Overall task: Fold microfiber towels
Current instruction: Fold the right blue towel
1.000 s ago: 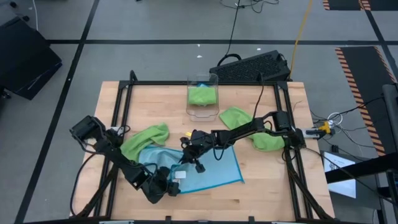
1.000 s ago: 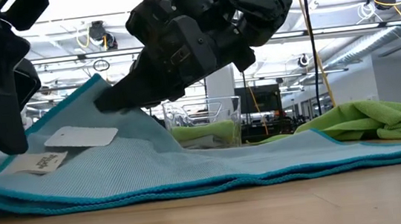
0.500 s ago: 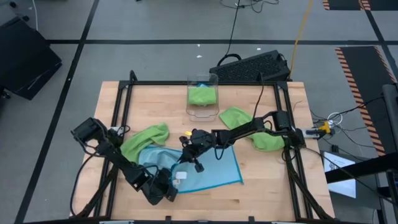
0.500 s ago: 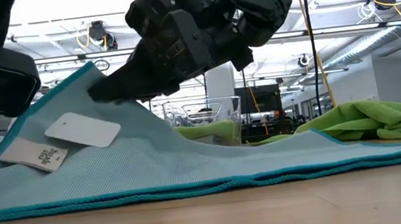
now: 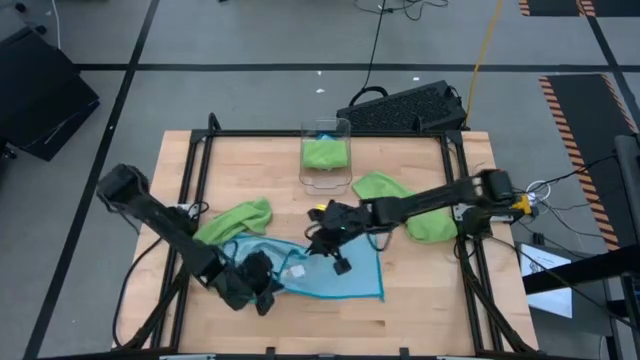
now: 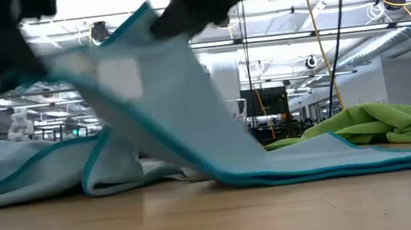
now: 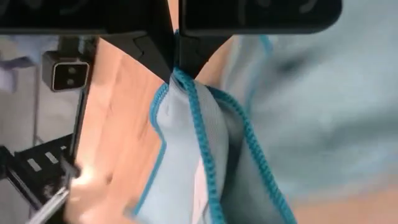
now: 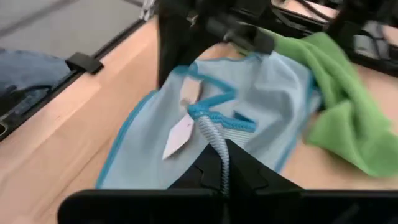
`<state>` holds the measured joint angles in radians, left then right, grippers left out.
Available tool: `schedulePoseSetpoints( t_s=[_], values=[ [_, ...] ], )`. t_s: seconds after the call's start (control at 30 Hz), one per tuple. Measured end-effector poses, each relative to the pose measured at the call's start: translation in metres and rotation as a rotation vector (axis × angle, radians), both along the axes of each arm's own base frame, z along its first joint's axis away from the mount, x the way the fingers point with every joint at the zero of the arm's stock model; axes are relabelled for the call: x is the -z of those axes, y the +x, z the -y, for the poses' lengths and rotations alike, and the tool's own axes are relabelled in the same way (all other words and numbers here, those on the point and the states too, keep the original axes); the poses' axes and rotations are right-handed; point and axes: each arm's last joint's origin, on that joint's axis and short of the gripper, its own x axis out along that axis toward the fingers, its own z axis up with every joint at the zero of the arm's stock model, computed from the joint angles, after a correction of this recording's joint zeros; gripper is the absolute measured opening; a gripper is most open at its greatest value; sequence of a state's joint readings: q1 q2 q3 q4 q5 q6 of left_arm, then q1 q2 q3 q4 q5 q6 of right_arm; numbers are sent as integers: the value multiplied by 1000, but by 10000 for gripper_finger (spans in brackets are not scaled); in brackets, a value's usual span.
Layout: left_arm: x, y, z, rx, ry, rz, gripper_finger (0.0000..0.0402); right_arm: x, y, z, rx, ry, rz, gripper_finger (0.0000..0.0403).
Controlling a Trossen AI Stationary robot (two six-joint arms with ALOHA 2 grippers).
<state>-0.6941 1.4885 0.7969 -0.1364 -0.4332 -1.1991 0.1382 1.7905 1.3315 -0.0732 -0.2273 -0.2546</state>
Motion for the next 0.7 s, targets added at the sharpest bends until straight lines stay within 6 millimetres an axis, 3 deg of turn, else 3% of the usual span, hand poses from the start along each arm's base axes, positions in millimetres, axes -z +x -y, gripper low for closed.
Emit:
schedulePoseSetpoints(
  t_s=[0.2,0.37,0.5,0.7],
  values=[
    [-45,9,-34,143,233,109,3,-55,-37,-34,119,-22,93,1],
    [-99,28,-37,333,391,210,2,-92,-65,-61,254,78,222,1],
    [-141,39,-26,509,462,297,2,-102,-82,-89,313,86,283,1],
    [-169,28,-22,663,567,180,6,-104,-101,-120,342,41,340,1]
  ],
)
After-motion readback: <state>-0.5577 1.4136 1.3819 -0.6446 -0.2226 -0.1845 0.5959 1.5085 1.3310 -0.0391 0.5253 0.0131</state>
